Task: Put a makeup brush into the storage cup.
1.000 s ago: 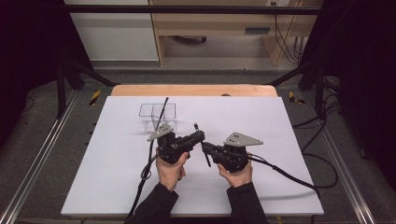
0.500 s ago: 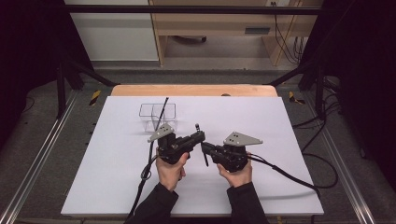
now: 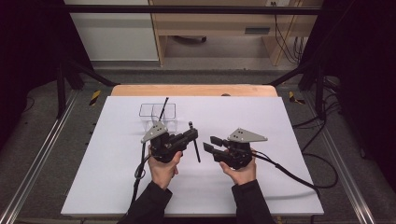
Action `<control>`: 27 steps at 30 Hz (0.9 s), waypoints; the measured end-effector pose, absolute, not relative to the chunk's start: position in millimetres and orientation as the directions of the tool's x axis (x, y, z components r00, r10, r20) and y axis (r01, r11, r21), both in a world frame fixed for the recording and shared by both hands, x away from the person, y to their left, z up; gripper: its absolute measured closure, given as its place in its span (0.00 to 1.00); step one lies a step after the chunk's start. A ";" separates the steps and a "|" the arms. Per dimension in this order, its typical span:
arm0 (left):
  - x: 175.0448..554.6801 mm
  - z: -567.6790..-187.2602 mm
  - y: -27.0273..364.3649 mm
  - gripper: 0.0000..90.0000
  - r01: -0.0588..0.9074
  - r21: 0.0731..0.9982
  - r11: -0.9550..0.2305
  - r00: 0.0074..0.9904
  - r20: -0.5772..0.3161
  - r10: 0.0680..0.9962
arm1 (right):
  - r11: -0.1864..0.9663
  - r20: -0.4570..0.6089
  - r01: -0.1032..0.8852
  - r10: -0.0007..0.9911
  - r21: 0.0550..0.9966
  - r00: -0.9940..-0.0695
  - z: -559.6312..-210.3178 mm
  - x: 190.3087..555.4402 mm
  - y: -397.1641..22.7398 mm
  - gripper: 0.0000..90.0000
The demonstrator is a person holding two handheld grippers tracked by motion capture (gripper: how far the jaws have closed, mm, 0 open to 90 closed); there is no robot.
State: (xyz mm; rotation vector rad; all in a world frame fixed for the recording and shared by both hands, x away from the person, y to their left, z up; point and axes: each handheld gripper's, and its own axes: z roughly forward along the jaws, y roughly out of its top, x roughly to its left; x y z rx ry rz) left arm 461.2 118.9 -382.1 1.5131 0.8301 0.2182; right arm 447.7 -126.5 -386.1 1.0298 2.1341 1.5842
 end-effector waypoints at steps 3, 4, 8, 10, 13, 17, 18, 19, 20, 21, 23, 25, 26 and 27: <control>460.5 -379.6 123.2 0.92 0.352 0.932 0.092 0.715 -0.331 0.616 | 0.144 0.173 0.376 0.702 0.915 -0.690 -384.3 449.3 -128.6 0.60; 460.4 -379.0 124.1 0.92 0.349 0.933 0.091 0.715 -0.328 0.617 | 0.146 0.168 0.376 0.709 0.915 -0.685 -383.5 450.1 -129.5 0.57; 459.3 -375.0 130.7 0.92 0.335 0.939 0.079 0.714 -0.307 0.629 | 0.158 0.148 0.382 0.738 0.911 -0.659 -381.4 452.3 -132.4 0.46; 458.9 -372.8 134.1 0.92 0.328 0.942 0.075 0.714 -0.299 0.633 | 0.162 0.132 0.378 0.756 0.912 -0.641 -380.6 452.9 -133.9 0.40; 457.9 -369.4 139.4 0.92 0.318 0.946 0.068 0.713 -0.285 0.640 | 0.170 0.111 0.377 0.777 0.910 -0.619 -378.8 453.3 -137.3 0.32; 456.2 -365.0 146.6 0.92 0.305 0.950 0.063 0.710 -0.271 0.650 | 0.187 0.079 0.376 0.804 0.907 -0.589 -377.7 453.2 -140.7 0.24; 455.8 -364.0 148.5 0.92 0.301 0.952 0.060 0.710 -0.266 0.652 | 0.188 0.077 0.378 0.806 0.906 -0.586 -377.6 453.2 -141.8 0.22; 455.5 -363.2 150.4 0.92 0.298 0.953 0.058 0.709 -0.262 0.654 | 0.187 0.079 0.382 0.808 0.905 -0.584 -377.6 453.1 -143.0 0.20; 455.0 -362.4 152.3 0.92 0.296 0.954 0.057 0.708 -0.259 0.657 | 0.183 0.083 0.386 0.811 0.904 -0.579 -377.7 453.0 -144.5 0.19; 454.8 -361.7 154.2 0.92 0.292 0.955 0.055 0.708 -0.254 0.659 | 0.175 0.087 0.388 0.815 0.905 -0.572 -377.9 452.9 -146.0 0.18; 454.4 -360.5 157.9 0.92 0.287 0.956 0.052 0.706 -0.248 0.664 | 0.167 0.094 0.394 0.822 0.904 -0.562 -378.6 452.9 -149.0 0.15; 454.2 -359.3 161.2 0.92 0.286 0.957 0.051 0.704 -0.246 0.666 | 0.174 0.082 0.396 0.831 0.901 -0.550 -379.8 452.8 -151.7 0.12; 454.1 -358.7 162.8 0.92 0.283 0.958 0.050 0.703 -0.242 0.669 | 0.173 0.083 0.402 0.834 0.899 -0.545 -380.4 452.8 -152.9 0.11; 453.9 -358.0 164.4 0.92 0.281 0.959 0.047 0.702 -0.238 0.671 | 0.178 0.077 0.404 0.838 0.897 -0.541 -381.1 452.6 -154.3 0.10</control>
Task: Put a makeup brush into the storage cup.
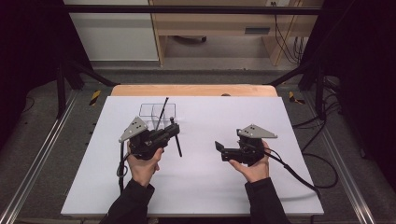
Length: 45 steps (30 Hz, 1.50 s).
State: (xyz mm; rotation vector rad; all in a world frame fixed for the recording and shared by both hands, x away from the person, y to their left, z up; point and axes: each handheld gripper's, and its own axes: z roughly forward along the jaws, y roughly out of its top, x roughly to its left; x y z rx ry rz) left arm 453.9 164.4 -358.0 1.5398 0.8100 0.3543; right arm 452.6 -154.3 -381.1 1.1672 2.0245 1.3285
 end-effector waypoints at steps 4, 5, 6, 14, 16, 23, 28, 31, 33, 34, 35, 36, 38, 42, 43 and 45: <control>454.0 -355.0 169.5 0.92 0.272 0.961 0.046 0.695 -0.230 0.681 | 0.178 0.080 0.418 0.844 0.891 -0.530 -384.6 452.1 -159.8 0.08; 454.0 -354.4 170.2 0.92 0.272 0.961 0.044 0.694 -0.227 0.683 | 0.177 0.081 0.420 0.846 0.890 -0.526 -385.7 451.9 -161.4 0.08; 454.0 -353.3 171.4 0.92 0.267 0.963 0.041 0.692 -0.221 0.687 | 0.177 0.079 0.421 0.849 0.889 -0.523 -386.3 451.6 -162.3 0.08; 455.3 -346.2 182.3 0.92 0.246 0.969 0.026 0.678 -0.191 0.710 | 0.172 0.072 0.431 0.867 0.886 -0.494 -391.0 449.7 -172.4 0.06; 455.5 -344.0 184.5 0.92 0.241 0.970 0.020 0.674 -0.182 0.716 | 0.174 0.070 0.434 0.869 0.884 -0.489 -392.4 449.3 -174.8 0.05; 457.5 -337.1 195.4 0.92 0.230 0.973 0.001 0.657 -0.156 0.738 | 0.176 0.064 0.446 0.879 0.878 -0.472 -397.9 446.0 -184.6 0.05; 459.9 -332.1 200.1 0.92 0.222 0.975 -0.005 0.649 -0.144 0.747 | 0.171 0.065 0.452 0.886 0.876 -0.460 -401.2 443.8 -190.8 0.05; 461.9 -327.7 203.1 0.92 0.215 0.977 -0.010 0.642 -0.133 0.755 | 0.164 0.066 0.451 0.889 0.877 -0.453 -402.6 442.8 -193.7 0.05; 463.3 -325.5 205.3 0.92 0.214 0.977 -0.018 0.637 -0.126 0.761 | 0.161 0.069 0.453 0.890 0.877 -0.450 -403.6 442.3 -195.4 0.05; 464.4 -324.0 206.8 0.92 0.215 0.976 -0.017 0.632 -0.126 0.765 | 0.162 0.069 0.456 0.891 0.875 -0.449 -404.3 442.1 -196.2 0.04; 465.5 -322.8 208.1 0.92 0.213 0.977 -0.019 0.629 -0.123 0.767 | 0.162 0.068 0.458 0.892 0.874 -0.446 -405.3 441.8 -197.3 0.04; 466.7 -321.6 209.2 0.92 0.213 0.977 -0.020 0.626 -0.121 0.770 | 0.163 0.068 0.459 0.892 0.873 -0.446 -406.1 441.6 -198.1 0.04; 469.7 -318.7 211.7 0.92 0.211 0.977 -0.026 0.619 -0.113 0.777 | 0.165 0.063 0.463 0.896 0.871 -0.440 -407.6 441.1 -199.0 0.04; 475.7 -312.5 216.7 0.92 0.206 0.978 -0.029 0.601 -0.103 0.792 | 0.165 0.062 0.467 0.900 0.869 -0.432 -409.7 439.9 -202.4 0.04; 477.3 -311.4 217.1 0.92 0.208 0.978 -0.028 0.600 -0.104 0.793 | 0.162 0.064 0.468 0.900 0.869 -0.430 -410.2 439.8 -203.8 0.04; 479.9 -309.4 217.6 0.92 0.208 0.978 -0.032 0.595 -0.101 0.797 | 0.160 0.065 0.469 0.902 0.869 -0.427 -410.9 439.4 -205.9 0.04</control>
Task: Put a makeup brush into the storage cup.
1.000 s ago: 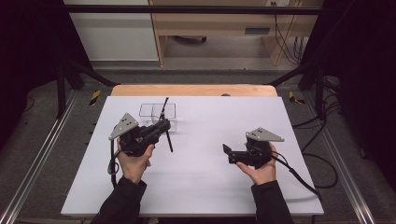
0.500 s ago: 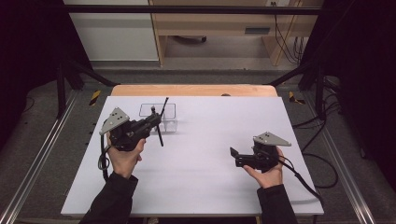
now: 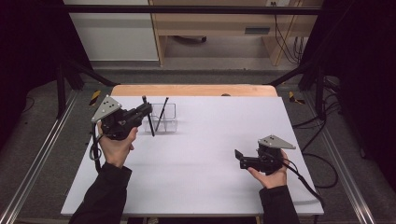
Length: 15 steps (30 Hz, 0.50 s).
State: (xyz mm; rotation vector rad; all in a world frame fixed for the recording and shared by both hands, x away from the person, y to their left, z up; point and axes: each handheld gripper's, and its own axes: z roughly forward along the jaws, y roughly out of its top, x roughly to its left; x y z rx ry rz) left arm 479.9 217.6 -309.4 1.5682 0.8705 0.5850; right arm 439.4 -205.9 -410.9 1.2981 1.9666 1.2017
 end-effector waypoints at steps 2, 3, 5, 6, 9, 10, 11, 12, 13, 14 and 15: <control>483.3 -307.7 217.5 0.92 0.206 0.978 -0.033 0.592 -0.098 0.800 | 0.156 0.067 0.470 0.903 0.869 -0.424 -411.4 438.7 -207.7 0.04; 485.0 -307.3 217.3 0.92 0.206 0.978 -0.034 0.590 -0.097 0.802 | 0.157 0.065 0.470 0.905 0.869 -0.421 -411.7 438.4 -208.5 0.04; 488.4 -307.1 216.6 0.92 0.211 0.977 -0.033 0.587 -0.099 0.804 | 0.158 0.064 0.473 0.906 0.867 -0.419 -412.5 438.0 -209.6 0.04; 490.4 -307.3 216.1 0.92 0.215 0.976 -0.031 0.586 -0.103 0.804 | 0.160 0.060 0.473 0.907 0.866 -0.416 -412.8 437.6 -209.8 0.04; 496.6 -308.1 213.4 0.92 0.223 0.974 -0.037 0.579 -0.102 0.809 | 0.160 0.058 0.472 0.908 0.867 -0.415 -413.7 437.3 -209.4 0.03; 498.6 -308.6 212.4 0.92 0.226 0.973 -0.040 0.578 -0.101 0.810 | 0.162 0.056 0.471 0.908 0.867 -0.415 -413.8 437.2 -209.3 0.03; 500.5 -309.0 211.5 0.92 0.226 0.973 -0.047 0.574 -0.095 0.813 | 0.164 0.055 0.471 0.908 0.867 -0.416 -414.1 437.0 -209.3 0.03; 502.4 -309.6 210.7 0.92 0.231 0.972 -0.052 0.573 -0.093 0.814 | 0.164 0.054 0.472 0.908 0.866 -0.415 -414.2 436.8 -209.4 0.03; 504.4 -310.1 210.0 0.92 0.233 0.971 -0.053 0.571 -0.093 0.815 | 0.166 0.052 0.472 0.909 0.866 -0.414 -414.4 436.8 -209.9 0.03; 506.5 -310.5 209.5 0.92 0.236 0.970 -0.054 0.569 -0.093 0.817 | 0.164 0.054 0.473 0.909 0.865 -0.414 -414.7 436.9 -210.8 0.03; 508.8 -311.0 209.0 0.92 0.240 0.969 -0.053 0.567 -0.095 0.818 | 0.163 0.054 0.474 0.910 0.866 -0.411 -415.1 436.9 -211.7 0.03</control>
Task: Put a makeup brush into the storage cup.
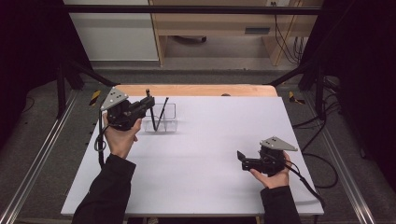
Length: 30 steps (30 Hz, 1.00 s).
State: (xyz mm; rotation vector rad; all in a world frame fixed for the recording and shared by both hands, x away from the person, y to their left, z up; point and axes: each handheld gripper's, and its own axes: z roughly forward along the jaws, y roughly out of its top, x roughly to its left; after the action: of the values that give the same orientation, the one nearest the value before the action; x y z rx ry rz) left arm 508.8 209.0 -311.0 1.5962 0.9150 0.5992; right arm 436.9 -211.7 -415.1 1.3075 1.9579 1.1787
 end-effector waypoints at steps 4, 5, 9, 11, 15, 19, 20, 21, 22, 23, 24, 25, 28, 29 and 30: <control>518.4 -312.3 206.7 0.92 0.253 0.966 -0.054 0.557 -0.100 0.825 | 0.157 0.058 0.479 0.913 0.863 -0.403 -416.7 437.0 -214.9 0.03; 520.7 -312.5 206.0 0.92 0.257 0.965 -0.051 0.554 -0.104 0.826 | 0.158 0.057 0.479 0.913 0.864 -0.404 -416.8 437.0 -215.4 0.03; 530.0 -311.7 204.0 0.92 0.263 0.964 -0.048 0.545 -0.108 0.831 | 0.153 0.059 0.480 0.915 0.864 -0.399 -416.8 437.0 -216.5 0.03; 534.0 -311.2 203.4 0.92 0.267 0.963 -0.043 0.540 -0.113 0.834 | 0.151 0.062 0.483 0.915 0.863 -0.398 -417.1 437.1 -216.6 0.03; 539.3 -311.3 201.8 0.92 0.269 0.962 -0.042 0.535 -0.113 0.837 | 0.152 0.060 0.483 0.916 0.862 -0.396 -417.7 437.5 -217.5 0.03; 545.0 -311.9 199.6 0.92 0.271 0.962 -0.042 0.531 -0.113 0.839 | 0.148 0.063 0.482 0.917 0.864 -0.394 -417.1 437.3 -217.7 0.03; 546.4 -312.2 199.0 0.92 0.271 0.961 -0.048 0.530 -0.108 0.841 | 0.149 0.062 0.482 0.917 0.863 -0.395 -417.0 437.3 -217.8 0.03; 547.9 -312.4 198.5 0.92 0.271 0.961 -0.050 0.527 -0.104 0.844 | 0.151 0.059 0.481 0.917 0.864 -0.395 -417.0 437.4 -218.0 0.03; 549.4 -312.7 198.2 0.92 0.270 0.961 -0.053 0.526 -0.102 0.845 | 0.151 0.059 0.481 0.918 0.864 -0.393 -416.9 437.3 -218.2 0.03; 551.0 -313.0 198.0 0.92 0.272 0.961 -0.053 0.524 -0.102 0.846 | 0.150 0.058 0.480 0.918 0.864 -0.393 -416.7 437.2 -218.4 0.03; 552.6 -313.4 198.1 0.92 0.272 0.961 -0.053 0.521 -0.101 0.847 | 0.149 0.059 0.479 0.918 0.865 -0.392 -416.7 437.2 -218.6 0.03; 554.2 -313.8 198.4 0.92 0.274 0.960 -0.054 0.519 -0.101 0.849 | 0.149 0.059 0.480 0.918 0.864 -0.391 -416.6 437.1 -218.7 0.03; 557.9 -315.8 198.9 0.92 0.276 0.960 -0.047 0.512 -0.105 0.853 | 0.151 0.056 0.480 0.919 0.864 -0.390 -417.1 437.5 -219.0 0.02; 559.3 -316.6 199.2 0.92 0.275 0.960 -0.048 0.510 -0.103 0.854 | 0.150 0.056 0.480 0.919 0.864 -0.389 -417.3 437.6 -219.1 0.02; 560.8 -317.3 199.6 0.92 0.276 0.960 -0.046 0.508 -0.105 0.855 | 0.150 0.057 0.481 0.920 0.864 -0.389 -417.6 437.7 -219.2 0.02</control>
State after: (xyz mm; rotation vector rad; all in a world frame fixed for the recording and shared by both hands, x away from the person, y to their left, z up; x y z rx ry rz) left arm 560.8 199.6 -317.3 1.5951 0.9949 0.6253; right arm 437.7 -219.2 -417.6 1.3313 1.9384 1.1664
